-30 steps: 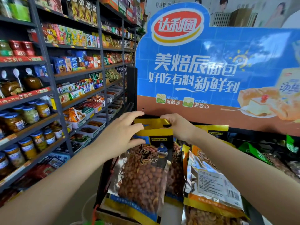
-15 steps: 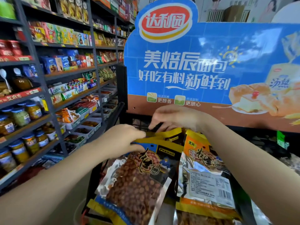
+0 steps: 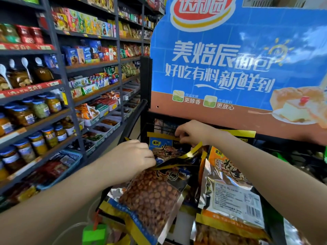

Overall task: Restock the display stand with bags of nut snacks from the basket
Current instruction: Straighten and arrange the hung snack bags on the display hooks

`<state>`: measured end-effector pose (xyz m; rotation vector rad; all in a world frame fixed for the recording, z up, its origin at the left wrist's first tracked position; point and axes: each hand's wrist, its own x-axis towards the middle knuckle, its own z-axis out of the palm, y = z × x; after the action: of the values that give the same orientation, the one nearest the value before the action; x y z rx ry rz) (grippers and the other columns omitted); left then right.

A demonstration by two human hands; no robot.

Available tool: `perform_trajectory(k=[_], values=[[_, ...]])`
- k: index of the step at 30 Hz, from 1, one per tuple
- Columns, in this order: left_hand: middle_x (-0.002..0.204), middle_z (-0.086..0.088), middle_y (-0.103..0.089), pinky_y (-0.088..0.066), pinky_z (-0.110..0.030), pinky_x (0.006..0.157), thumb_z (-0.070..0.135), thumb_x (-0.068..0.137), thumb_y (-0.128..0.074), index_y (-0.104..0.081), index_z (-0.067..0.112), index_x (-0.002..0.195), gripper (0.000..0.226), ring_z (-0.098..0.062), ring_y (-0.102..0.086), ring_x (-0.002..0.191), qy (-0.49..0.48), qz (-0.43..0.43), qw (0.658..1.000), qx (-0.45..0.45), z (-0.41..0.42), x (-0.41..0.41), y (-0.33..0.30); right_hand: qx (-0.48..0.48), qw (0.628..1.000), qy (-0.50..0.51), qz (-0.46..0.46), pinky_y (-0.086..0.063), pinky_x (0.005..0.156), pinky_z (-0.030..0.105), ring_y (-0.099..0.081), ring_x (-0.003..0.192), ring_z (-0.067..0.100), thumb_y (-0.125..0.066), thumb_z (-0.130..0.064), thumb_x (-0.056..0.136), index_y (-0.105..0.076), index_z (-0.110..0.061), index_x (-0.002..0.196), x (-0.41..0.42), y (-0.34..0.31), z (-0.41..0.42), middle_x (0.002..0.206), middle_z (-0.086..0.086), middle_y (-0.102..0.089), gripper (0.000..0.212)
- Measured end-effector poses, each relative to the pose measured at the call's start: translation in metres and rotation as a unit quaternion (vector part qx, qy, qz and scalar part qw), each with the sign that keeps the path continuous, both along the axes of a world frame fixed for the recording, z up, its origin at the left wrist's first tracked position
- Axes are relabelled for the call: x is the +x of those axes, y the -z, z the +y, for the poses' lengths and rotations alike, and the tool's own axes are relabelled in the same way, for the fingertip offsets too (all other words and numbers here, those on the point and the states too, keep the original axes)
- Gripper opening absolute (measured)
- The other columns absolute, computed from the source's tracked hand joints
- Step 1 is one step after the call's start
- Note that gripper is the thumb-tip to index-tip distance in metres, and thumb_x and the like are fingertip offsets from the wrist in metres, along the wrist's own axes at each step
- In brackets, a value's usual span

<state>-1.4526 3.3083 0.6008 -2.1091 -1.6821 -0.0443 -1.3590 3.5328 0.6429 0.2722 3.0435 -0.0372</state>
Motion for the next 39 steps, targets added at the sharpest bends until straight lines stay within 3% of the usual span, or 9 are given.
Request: perform_trajectory(k=[6,13,18,21,23,26,28,32,39], values=[[0.074,0.009,-0.070,-0.048,-0.020,0.060,0.013,0.072,-0.054,-0.068,0.023,0.077,0.018,-0.013,-0.065,0.070,-0.022,0.003,0.999,0.037,0.000,0.000,0.000,0.131,0.991,0.001,0.032,-0.048,0.068,0.035,-0.059,0.097,0.026,-0.058,-0.022,0.087,-0.068,-0.017,0.096,-0.006,0.010,0.004,0.103,0.003,-0.063,0.015],[0.060,-0.007,-0.065,-0.052,-0.034,0.045,0.017,0.069,-0.078,-0.061,0.005,0.080,0.024,-0.026,-0.063,0.056,-0.150,-0.051,0.975,0.155,0.020,0.016,-0.030,-0.317,0.891,0.055,0.321,-0.041,0.063,0.011,-0.053,0.063,0.001,-0.065,-0.015,0.085,-0.066,-0.018,0.072,0.034,-0.049,-0.002,0.073,-0.002,-0.061,0.013],[0.056,-0.010,-0.061,-0.037,-0.029,0.040,0.014,0.071,-0.076,-0.060,0.004,0.080,0.021,-0.028,-0.059,0.054,-0.152,-0.060,0.959,0.230,0.042,0.014,-0.064,-0.446,0.790,0.086,0.411,-0.048,0.058,0.027,-0.055,0.063,0.016,-0.060,-0.012,0.088,-0.061,-0.017,0.070,0.041,-0.068,-0.002,0.070,0.006,-0.058,0.019],[0.078,-0.014,-0.064,-0.037,-0.035,0.051,0.017,0.085,-0.063,-0.057,0.004,0.097,0.019,-0.032,-0.060,0.075,-0.184,-0.055,0.963,0.187,0.062,0.004,-0.076,-0.459,0.778,0.148,0.403,-0.037,0.041,0.019,-0.044,0.039,0.010,-0.060,-0.018,0.089,-0.058,-0.020,0.069,0.031,-0.058,-0.004,0.061,0.002,-0.049,0.020],[0.081,-0.015,-0.066,-0.042,-0.037,0.052,0.013,0.082,-0.067,-0.058,0.004,0.095,0.019,-0.033,-0.062,0.077,-0.161,-0.044,0.971,0.170,0.067,-0.002,-0.067,-0.476,0.770,0.172,0.388,-0.048,0.051,0.021,-0.054,0.047,0.006,-0.062,-0.021,0.088,-0.057,-0.019,0.068,0.028,-0.052,0.002,0.070,0.002,-0.054,0.021],[0.108,-0.017,-0.064,-0.049,-0.045,0.074,0.018,0.080,-0.069,-0.052,0.007,0.119,0.044,-0.035,-0.062,0.094,-0.171,-0.102,0.959,0.202,0.064,-0.010,-0.056,-0.403,0.805,0.192,0.391,-0.051,0.075,0.040,-0.057,0.074,0.016,-0.061,-0.026,0.088,-0.060,-0.019,0.072,0.032,-0.051,0.008,0.077,0.000,-0.059,0.018],[0.126,-0.016,-0.053,-0.043,-0.049,0.091,0.024,0.079,-0.069,-0.042,0.010,0.130,0.060,-0.036,-0.052,0.112,-0.199,-0.123,0.942,0.242,0.060,-0.019,-0.055,-0.234,0.853,0.190,0.426,-0.044,0.076,0.033,-0.055,0.084,0.015,-0.059,-0.031,0.089,-0.062,-0.017,0.095,0.037,-0.051,0.003,0.089,-0.002,-0.059,0.016],[0.126,-0.015,-0.053,-0.041,-0.052,0.094,0.021,0.075,-0.073,-0.049,0.011,0.126,0.057,-0.037,-0.045,0.118,-0.193,-0.089,0.941,0.263,0.052,-0.028,-0.039,0.014,0.882,0.082,0.465,-0.050,0.084,0.041,-0.056,0.105,0.029,-0.054,-0.018,0.091,-0.061,-0.009,0.116,0.053,-0.047,-0.006,0.112,0.010,-0.062,0.028],[0.118,-0.013,-0.061,-0.049,-0.045,0.086,0.012,0.068,-0.077,-0.055,0.012,0.119,0.055,-0.033,-0.056,0.109,-0.122,0.009,0.969,0.215,0.069,-0.015,-0.036,-0.009,0.945,0.092,0.315,-0.049,0.074,0.036,-0.062,0.086,0.030,-0.049,-0.012,0.094,-0.065,-0.009,0.110,0.045,-0.040,-0.007,0.098,0.012,-0.069,0.023]])
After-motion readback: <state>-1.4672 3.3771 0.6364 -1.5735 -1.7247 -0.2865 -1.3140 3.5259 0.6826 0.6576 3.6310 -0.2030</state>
